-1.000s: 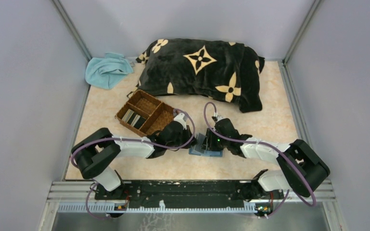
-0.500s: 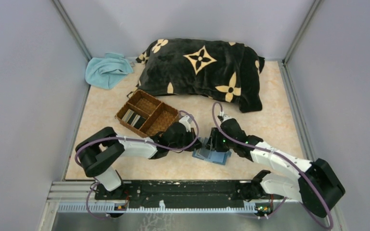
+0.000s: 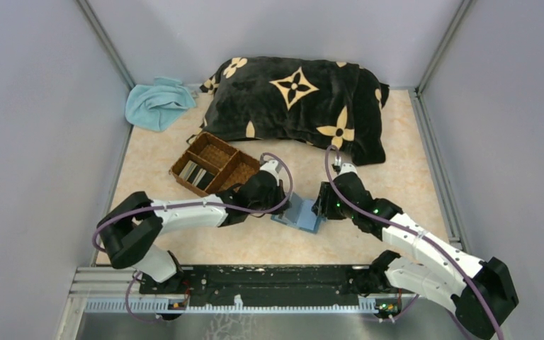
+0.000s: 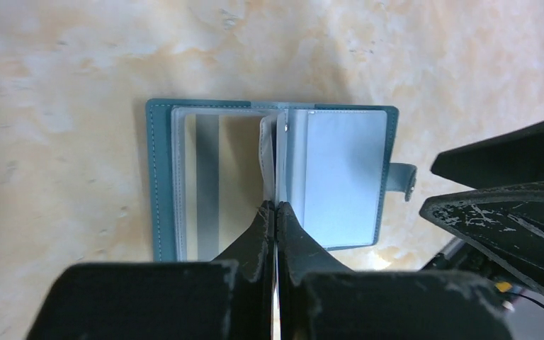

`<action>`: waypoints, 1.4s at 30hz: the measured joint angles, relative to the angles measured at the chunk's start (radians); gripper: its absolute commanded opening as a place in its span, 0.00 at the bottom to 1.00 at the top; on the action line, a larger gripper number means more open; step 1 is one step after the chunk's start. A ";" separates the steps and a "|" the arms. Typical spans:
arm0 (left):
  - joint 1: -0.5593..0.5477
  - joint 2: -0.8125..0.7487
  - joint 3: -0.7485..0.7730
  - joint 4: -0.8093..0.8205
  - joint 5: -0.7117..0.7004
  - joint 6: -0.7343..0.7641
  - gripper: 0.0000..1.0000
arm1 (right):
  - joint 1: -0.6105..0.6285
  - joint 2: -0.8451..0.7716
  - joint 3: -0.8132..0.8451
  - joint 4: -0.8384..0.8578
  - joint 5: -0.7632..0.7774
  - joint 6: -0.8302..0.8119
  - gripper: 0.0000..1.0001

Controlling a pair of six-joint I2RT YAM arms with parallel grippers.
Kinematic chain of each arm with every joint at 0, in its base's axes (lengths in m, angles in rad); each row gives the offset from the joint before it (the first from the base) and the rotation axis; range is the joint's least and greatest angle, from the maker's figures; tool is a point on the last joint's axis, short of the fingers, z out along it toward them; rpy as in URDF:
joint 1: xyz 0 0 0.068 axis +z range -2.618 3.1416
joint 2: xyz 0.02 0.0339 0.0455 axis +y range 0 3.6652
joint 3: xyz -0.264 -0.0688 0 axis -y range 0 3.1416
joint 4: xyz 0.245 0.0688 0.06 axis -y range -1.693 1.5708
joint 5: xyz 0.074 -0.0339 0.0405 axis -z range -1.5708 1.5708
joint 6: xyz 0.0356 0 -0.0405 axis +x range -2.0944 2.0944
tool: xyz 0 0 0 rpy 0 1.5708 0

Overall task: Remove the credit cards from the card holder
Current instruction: Remove the credit card from the card holder.

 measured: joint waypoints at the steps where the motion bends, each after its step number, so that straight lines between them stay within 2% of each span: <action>1: 0.000 -0.012 0.009 -0.032 -0.016 0.010 0.00 | 0.000 0.000 0.000 -0.006 0.002 0.000 0.45; 9: -0.008 -0.014 0.148 -0.302 -0.119 0.070 0.00 | 0.000 0.008 0.000 -0.011 0.008 -0.001 0.45; 17: -0.081 0.172 0.378 -0.518 -0.273 0.090 0.00 | -0.003 0.009 -0.002 -0.014 0.021 -0.008 0.46; 24: -0.163 0.285 0.531 -0.601 -0.370 0.104 0.01 | -0.010 -0.019 -0.010 -0.039 0.037 -0.008 0.46; 32: -0.203 0.323 0.570 -0.600 -0.353 0.114 0.27 | -0.044 -0.058 -0.010 -0.100 0.103 -0.004 0.47; 36: -0.207 0.330 0.560 -0.583 -0.313 0.114 0.51 | -0.066 -0.072 -0.010 -0.129 0.124 0.002 0.47; 37: -0.207 0.330 0.554 -0.570 -0.301 0.114 0.61 | -0.072 -0.077 -0.010 -0.134 0.126 0.002 0.47; 42: -0.208 0.330 0.520 -0.505 -0.237 0.119 0.79 | -0.087 -0.104 -0.010 -0.145 0.132 0.003 0.47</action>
